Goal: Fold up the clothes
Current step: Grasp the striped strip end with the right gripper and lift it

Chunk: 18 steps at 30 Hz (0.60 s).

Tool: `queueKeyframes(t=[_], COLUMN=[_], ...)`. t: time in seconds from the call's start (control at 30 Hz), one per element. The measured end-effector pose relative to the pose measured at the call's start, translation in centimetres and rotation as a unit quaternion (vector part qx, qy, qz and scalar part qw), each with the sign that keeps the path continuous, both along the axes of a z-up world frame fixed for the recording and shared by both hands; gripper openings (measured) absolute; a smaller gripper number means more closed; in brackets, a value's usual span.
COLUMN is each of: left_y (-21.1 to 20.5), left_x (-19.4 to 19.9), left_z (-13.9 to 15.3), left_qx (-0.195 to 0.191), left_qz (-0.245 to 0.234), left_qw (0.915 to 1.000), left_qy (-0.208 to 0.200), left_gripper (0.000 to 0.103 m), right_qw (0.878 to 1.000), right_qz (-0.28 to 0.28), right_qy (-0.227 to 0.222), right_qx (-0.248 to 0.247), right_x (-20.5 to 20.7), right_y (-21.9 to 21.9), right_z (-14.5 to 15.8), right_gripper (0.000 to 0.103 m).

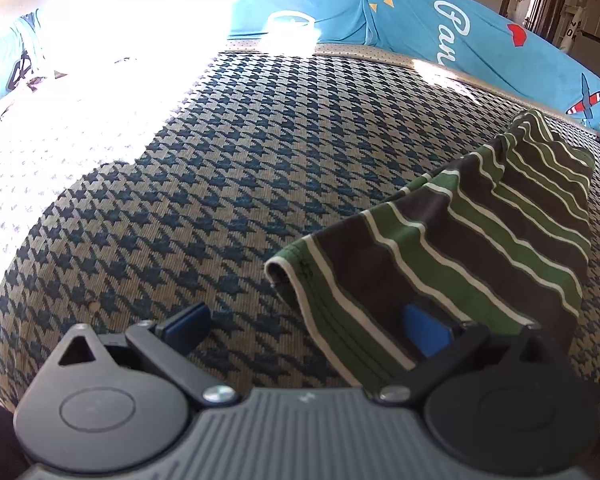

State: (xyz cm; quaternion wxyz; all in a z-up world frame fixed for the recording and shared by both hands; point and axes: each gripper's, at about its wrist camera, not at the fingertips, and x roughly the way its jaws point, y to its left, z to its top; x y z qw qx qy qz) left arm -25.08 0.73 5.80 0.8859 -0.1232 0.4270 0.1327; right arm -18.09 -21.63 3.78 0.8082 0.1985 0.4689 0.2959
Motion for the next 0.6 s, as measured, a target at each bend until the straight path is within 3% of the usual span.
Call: queueKeyframes(t=[0.33, 0.6], left_y=[1.3, 1.0], left_x=[-2.7, -4.1], left_z=[0.9, 1.2], left_qx=[-0.062, -0.067], left_qz=[-0.006, -0.018], left_qw=[0.9979, 0.9973], left_qy=[-0.02, -0.023], left_gripper=[0.103, 0.103], right_qw=[0.999, 0.998], right_qz=[0.022, 0.023], right_qy=[0.028, 0.049], right_qx=[0.022, 0.038], right_x=[-1.1, -1.8], right_y=[1.5, 2.3], right_z=[-1.2, -2.2], right_gripper=[0.048, 0.051])
